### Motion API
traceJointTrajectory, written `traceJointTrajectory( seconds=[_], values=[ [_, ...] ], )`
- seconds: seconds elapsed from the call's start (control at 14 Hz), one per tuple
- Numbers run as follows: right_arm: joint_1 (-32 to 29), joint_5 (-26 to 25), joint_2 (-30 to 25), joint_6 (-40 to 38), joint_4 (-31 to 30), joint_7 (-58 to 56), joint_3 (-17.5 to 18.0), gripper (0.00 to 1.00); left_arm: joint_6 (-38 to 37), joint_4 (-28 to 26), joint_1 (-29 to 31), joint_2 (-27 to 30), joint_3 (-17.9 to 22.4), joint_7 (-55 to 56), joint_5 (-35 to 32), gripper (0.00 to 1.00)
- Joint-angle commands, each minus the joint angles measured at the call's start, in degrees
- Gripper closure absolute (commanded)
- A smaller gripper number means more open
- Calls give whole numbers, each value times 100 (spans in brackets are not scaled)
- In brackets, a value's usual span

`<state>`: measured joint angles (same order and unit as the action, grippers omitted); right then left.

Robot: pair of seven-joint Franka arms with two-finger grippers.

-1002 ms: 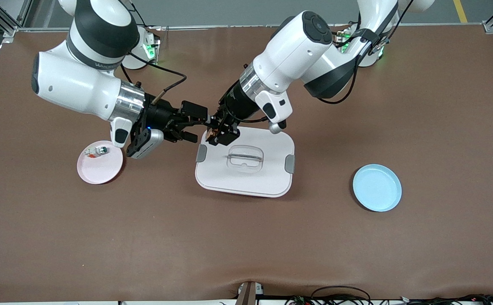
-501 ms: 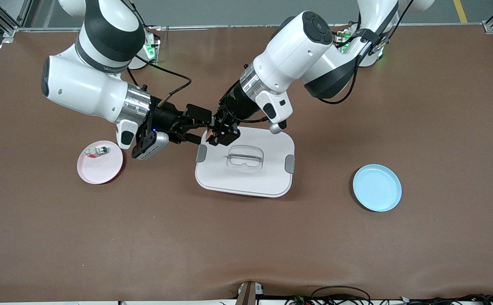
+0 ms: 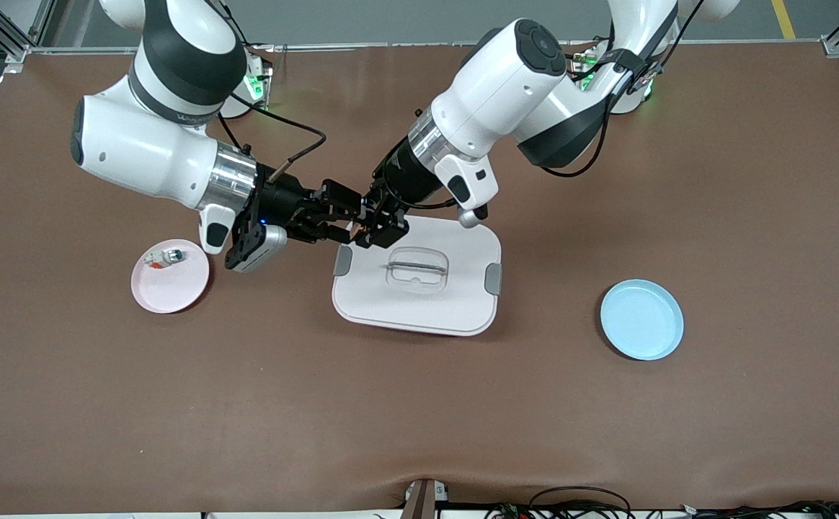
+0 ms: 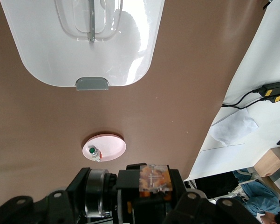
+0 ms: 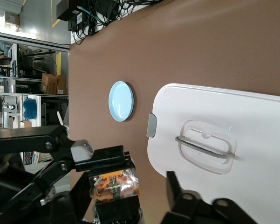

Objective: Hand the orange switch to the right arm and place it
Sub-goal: 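Open the left gripper and pull it back while the right gripper holds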

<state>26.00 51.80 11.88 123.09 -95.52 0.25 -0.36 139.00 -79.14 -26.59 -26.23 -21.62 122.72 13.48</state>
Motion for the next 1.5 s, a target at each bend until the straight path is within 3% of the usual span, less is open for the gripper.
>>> traceJointTrajectory(
  seconds=[0.0,0.36,0.43,0.57,0.64,0.72,1.0,1.22,1.43],
  values=[
    [72,103,-10,-4,25,19,-51,100,48,12,4,48,0,138,-30,78],
    [81,103,-10,4,25,27,-51,100,48,12,-4,39,0,138,-38,78],
    [81,103,-10,4,25,27,-51,100,48,12,-4,48,0,138,-47,73],
    [81,103,-10,-4,25,1,-51,100,48,12,-4,48,0,120,-65,44],
    [81,103,-10,-4,25,1,-51,100,48,12,4,48,0,120,-73,6],
    [81,103,-10,-4,25,1,-60,100,48,12,-4,48,0,138,-47,0],
    [81,41,16,4,34,-173,-60,100,48,12,13,57,8,94,-47,0],
    [11,-169,33,-13,25,-1542,-78,100,48,4,92,92,0,85,-56,0],
    [-33,-1579,77,-39,25,-1853,-78,100,-4,-67,154,206,0,94,-56,0]
  ],
)
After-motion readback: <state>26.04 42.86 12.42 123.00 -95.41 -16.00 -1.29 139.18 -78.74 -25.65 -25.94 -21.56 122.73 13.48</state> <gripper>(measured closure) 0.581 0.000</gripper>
